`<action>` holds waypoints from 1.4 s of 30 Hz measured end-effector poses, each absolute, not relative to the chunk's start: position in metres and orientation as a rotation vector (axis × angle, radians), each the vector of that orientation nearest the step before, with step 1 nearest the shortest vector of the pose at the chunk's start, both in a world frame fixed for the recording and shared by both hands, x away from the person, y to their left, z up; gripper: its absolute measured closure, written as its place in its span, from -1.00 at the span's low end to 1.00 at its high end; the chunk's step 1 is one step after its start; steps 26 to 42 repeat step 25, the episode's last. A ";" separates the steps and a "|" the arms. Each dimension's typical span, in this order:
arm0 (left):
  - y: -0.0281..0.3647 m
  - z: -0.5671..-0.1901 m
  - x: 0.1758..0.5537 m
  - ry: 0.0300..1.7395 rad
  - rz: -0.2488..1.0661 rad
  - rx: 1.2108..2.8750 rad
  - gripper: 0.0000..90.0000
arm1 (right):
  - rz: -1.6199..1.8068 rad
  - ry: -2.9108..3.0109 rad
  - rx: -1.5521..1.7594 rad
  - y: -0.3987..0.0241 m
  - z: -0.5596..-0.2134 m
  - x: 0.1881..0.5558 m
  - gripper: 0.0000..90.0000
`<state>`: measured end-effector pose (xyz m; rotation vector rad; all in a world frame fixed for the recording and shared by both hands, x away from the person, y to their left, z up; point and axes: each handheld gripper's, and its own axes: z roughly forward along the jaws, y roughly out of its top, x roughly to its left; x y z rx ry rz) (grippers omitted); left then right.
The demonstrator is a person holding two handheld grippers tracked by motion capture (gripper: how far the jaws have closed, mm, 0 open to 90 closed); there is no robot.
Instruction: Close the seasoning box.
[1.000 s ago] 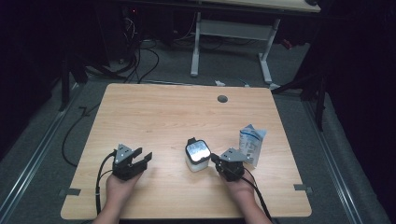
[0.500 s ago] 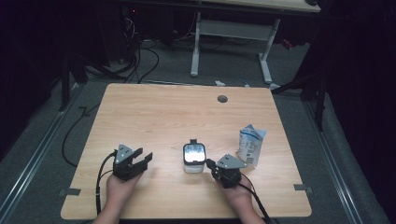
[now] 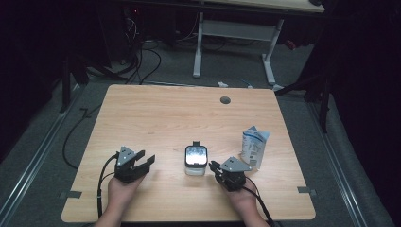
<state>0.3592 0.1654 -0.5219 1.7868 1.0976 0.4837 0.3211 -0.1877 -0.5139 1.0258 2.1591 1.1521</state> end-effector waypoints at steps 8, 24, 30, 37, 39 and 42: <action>0.165 -0.522 0.358 1.091 0.474 1.790 0.11 | 1.092 2.126 1.086 -0.220 -0.519 0.321 0.70; 0.152 -0.525 0.354 1.062 0.462 1.825 0.09 | 1.144 2.016 1.192 -0.270 -0.522 0.308 0.55; 0.152 -0.525 0.354 1.062 0.462 1.825 0.09 | 1.144 2.016 1.192 -0.270 -0.522 0.308 0.55; 0.152 -0.525 0.354 1.062 0.462 1.825 0.09 | 1.144 2.016 1.192 -0.270 -0.522 0.308 0.55; 0.152 -0.525 0.354 1.062 0.462 1.825 0.09 | 1.144 2.016 1.192 -0.270 -0.522 0.308 0.55; 0.152 -0.525 0.354 1.062 0.462 1.825 0.09 | 1.144 2.016 1.192 -0.270 -0.522 0.308 0.55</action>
